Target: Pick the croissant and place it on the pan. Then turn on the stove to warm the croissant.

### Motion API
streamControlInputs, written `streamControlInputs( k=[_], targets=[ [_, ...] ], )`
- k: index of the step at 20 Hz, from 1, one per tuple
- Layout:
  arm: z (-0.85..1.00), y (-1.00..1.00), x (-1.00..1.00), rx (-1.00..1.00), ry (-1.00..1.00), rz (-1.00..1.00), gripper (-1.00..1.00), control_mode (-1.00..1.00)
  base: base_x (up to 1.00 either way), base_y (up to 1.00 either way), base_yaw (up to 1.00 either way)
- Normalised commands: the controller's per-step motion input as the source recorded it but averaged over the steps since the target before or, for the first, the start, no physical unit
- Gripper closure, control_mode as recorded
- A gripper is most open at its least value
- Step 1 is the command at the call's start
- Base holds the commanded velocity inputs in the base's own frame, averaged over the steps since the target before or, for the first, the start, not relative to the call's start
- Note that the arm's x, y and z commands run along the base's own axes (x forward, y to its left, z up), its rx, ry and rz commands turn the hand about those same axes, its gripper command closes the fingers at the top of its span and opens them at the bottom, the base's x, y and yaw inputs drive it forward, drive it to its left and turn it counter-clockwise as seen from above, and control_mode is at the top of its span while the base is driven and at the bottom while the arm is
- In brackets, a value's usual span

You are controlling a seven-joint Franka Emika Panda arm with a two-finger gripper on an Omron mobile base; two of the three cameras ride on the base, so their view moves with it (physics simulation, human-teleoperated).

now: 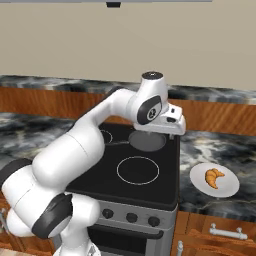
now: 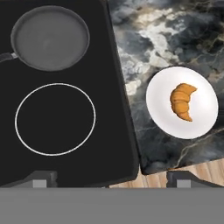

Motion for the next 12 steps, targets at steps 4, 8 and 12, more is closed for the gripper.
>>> streamControlInputs(
  k=[4, 8, 12],
  targets=[
    [-0.04, -0.56, 0.0, -0.03, 0.03, -0.09, -1.0, -1.0, 0.0, 0.0, 0.0],
    [-0.06, -0.57, 0.0, 0.0, 0.01, -0.08, -1.0, -1.0, 0.0, 0.0, 0.0],
    [-0.03, -0.56, 0.0, 0.0, 0.0, -0.08, -1.0, -1.0, 0.0, 0.0, 0.0]
  ],
)
